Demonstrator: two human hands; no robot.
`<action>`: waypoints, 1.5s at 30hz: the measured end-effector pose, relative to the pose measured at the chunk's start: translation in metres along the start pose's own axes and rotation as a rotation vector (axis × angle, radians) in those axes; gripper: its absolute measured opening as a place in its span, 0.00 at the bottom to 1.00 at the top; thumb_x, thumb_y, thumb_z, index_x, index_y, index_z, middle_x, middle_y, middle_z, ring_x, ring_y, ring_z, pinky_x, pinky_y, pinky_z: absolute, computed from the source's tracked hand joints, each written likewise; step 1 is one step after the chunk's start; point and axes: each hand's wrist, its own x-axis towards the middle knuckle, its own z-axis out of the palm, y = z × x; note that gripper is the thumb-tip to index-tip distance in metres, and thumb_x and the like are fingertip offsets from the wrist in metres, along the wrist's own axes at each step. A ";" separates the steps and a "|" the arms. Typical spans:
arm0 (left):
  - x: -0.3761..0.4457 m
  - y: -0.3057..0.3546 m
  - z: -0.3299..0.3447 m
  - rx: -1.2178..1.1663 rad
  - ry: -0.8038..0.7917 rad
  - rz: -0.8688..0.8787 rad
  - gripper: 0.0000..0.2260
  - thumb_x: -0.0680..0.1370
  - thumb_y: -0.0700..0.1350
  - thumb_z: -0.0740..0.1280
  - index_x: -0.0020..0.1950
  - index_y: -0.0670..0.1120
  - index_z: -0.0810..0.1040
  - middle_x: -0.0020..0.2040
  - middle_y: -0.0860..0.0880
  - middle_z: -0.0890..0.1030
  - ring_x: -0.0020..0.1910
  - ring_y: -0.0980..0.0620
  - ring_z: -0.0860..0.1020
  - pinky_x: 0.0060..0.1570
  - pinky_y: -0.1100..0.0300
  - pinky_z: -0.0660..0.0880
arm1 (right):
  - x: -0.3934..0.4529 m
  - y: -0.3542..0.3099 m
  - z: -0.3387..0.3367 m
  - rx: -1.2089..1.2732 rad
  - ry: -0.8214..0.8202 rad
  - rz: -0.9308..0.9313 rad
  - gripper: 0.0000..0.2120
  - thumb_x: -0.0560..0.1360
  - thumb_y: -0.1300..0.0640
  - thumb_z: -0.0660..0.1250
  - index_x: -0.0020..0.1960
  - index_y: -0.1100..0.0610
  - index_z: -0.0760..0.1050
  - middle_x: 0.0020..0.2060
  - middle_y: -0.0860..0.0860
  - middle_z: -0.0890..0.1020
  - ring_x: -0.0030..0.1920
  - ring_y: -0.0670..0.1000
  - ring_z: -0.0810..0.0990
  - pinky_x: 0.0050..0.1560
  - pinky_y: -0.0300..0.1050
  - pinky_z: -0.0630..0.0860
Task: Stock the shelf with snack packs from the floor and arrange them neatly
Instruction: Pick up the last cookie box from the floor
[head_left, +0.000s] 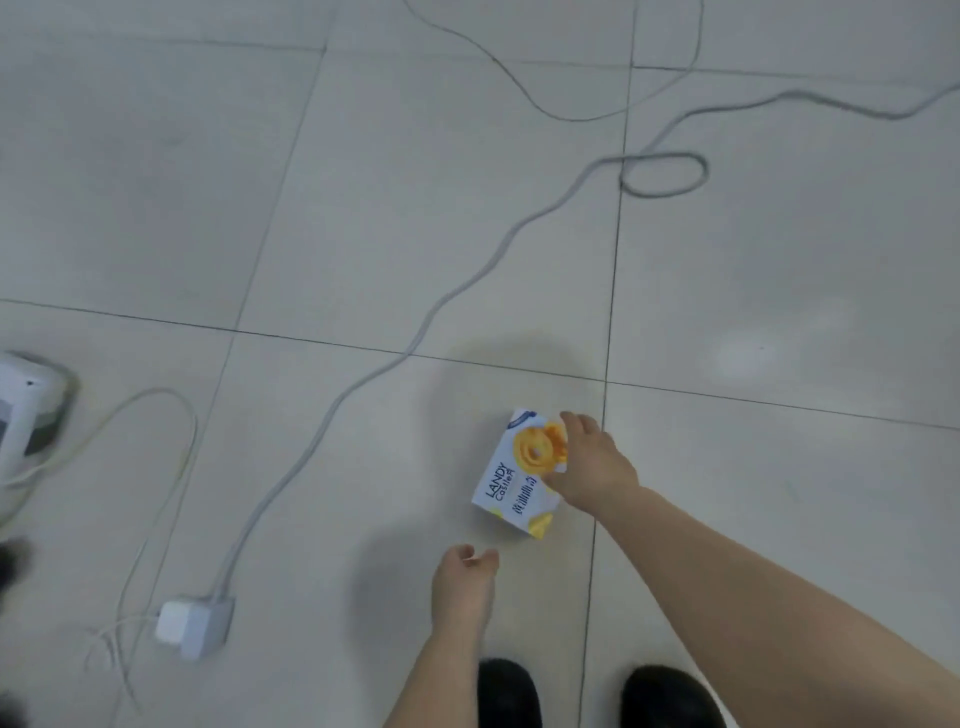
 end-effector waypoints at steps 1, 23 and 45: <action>0.015 -0.001 0.008 -0.030 -0.042 -0.040 0.22 0.77 0.44 0.62 0.70 0.39 0.65 0.64 0.40 0.74 0.63 0.43 0.73 0.60 0.54 0.72 | 0.017 0.002 0.006 0.019 -0.004 0.015 0.38 0.72 0.52 0.68 0.75 0.57 0.51 0.73 0.54 0.58 0.71 0.57 0.61 0.65 0.52 0.67; -0.409 0.252 -0.128 -0.286 0.177 0.845 0.18 0.73 0.35 0.67 0.62 0.45 0.75 0.52 0.50 0.79 0.35 0.57 0.79 0.42 0.66 0.76 | -0.331 -0.109 -0.345 0.886 0.710 -0.077 0.13 0.69 0.56 0.71 0.50 0.50 0.70 0.48 0.46 0.78 0.41 0.48 0.75 0.40 0.41 0.69; -0.998 0.171 -0.084 -0.107 -0.567 1.879 0.19 0.73 0.40 0.69 0.64 0.48 0.75 0.59 0.49 0.80 0.55 0.47 0.79 0.54 0.53 0.78 | -0.945 -0.006 -0.478 0.785 1.881 0.012 0.15 0.70 0.54 0.72 0.52 0.50 0.70 0.51 0.50 0.79 0.41 0.47 0.75 0.41 0.40 0.72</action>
